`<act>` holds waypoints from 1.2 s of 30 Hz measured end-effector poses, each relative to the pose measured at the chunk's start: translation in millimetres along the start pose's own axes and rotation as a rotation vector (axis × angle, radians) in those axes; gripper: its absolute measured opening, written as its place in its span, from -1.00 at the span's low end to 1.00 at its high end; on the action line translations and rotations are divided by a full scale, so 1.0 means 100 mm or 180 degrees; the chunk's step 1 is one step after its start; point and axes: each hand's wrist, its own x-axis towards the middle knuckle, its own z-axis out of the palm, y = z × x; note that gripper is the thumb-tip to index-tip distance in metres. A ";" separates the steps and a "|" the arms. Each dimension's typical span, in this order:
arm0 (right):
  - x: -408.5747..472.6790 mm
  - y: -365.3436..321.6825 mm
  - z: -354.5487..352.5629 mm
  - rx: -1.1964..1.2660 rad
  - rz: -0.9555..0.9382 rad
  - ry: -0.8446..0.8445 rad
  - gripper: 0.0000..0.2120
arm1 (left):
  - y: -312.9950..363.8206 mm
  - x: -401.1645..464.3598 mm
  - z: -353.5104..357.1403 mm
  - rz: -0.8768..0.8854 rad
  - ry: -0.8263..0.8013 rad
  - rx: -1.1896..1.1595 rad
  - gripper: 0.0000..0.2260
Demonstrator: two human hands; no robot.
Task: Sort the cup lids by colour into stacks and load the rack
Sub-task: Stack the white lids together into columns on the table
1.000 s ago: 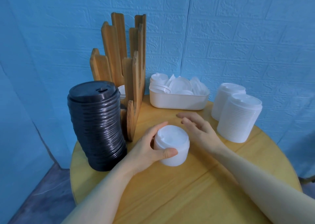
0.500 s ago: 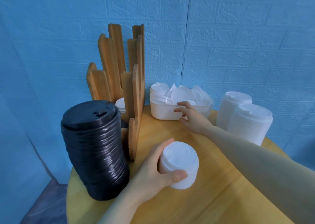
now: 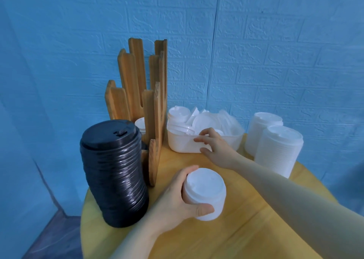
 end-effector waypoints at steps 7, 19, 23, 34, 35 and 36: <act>-0.45 -0.48 -0.19 0.0270 0.0482 -0.0368 -0.72 | 0.13 -0.24 0.16 0.0028 -0.0300 0.0053 -0.20; -1.44 -1.09 -0.45 0.0140 0.0617 -0.0597 -0.66 | 0.38 -0.90 0.58 0.0010 -0.0176 -0.0044 -0.20; -1.69 -1.23 -0.49 0.0016 0.0570 -0.0692 -0.66 | 0.41 -1.05 0.66 0.0016 -0.0217 0.0077 -0.19; -2.01 -1.34 -0.64 0.0380 0.0377 0.0125 -0.73 | 0.48 -1.12 0.66 0.0056 -0.0258 0.0159 -0.27; -2.01 -1.26 -0.68 0.0426 0.0450 0.0501 -0.74 | 0.48 -1.12 0.67 0.0050 -0.0275 0.0168 -0.25; -2.02 -1.15 -0.71 0.0346 0.0540 0.0856 -0.74 | 0.49 -1.13 0.68 0.0044 -0.0292 0.0175 -0.24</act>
